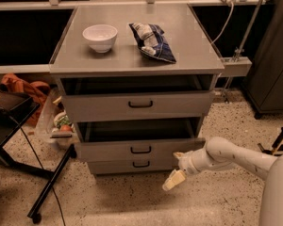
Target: Close middle drawer
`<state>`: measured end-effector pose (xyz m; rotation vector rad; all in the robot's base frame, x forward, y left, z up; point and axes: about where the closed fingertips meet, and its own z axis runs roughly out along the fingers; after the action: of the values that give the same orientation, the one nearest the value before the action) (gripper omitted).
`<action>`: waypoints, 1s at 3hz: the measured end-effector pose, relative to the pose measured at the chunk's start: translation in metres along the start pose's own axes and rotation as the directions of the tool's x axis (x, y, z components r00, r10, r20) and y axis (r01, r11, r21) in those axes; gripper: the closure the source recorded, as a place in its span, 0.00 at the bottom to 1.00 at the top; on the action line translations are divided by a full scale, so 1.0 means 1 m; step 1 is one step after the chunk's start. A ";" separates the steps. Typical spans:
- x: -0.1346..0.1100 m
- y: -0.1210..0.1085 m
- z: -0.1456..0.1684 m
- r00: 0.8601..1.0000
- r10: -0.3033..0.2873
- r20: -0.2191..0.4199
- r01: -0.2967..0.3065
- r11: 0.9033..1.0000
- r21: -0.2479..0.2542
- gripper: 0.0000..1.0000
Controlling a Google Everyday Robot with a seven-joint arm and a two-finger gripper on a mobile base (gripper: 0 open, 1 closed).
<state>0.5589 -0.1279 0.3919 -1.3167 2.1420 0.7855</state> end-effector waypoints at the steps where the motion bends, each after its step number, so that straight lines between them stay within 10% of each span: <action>1: 0.000 0.000 0.000 1.000 0.000 0.000 0.000 1.000 0.000 0.00; 3: -0.010 -0.042 -0.003 0.998 -0.061 0.031 0.059 0.996 0.068 0.19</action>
Offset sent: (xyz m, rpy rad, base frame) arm 0.0304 -0.0154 0.0016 -0.0041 -0.0998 -0.0393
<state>0.6003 -0.1389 0.3914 -1.3182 2.0753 0.7004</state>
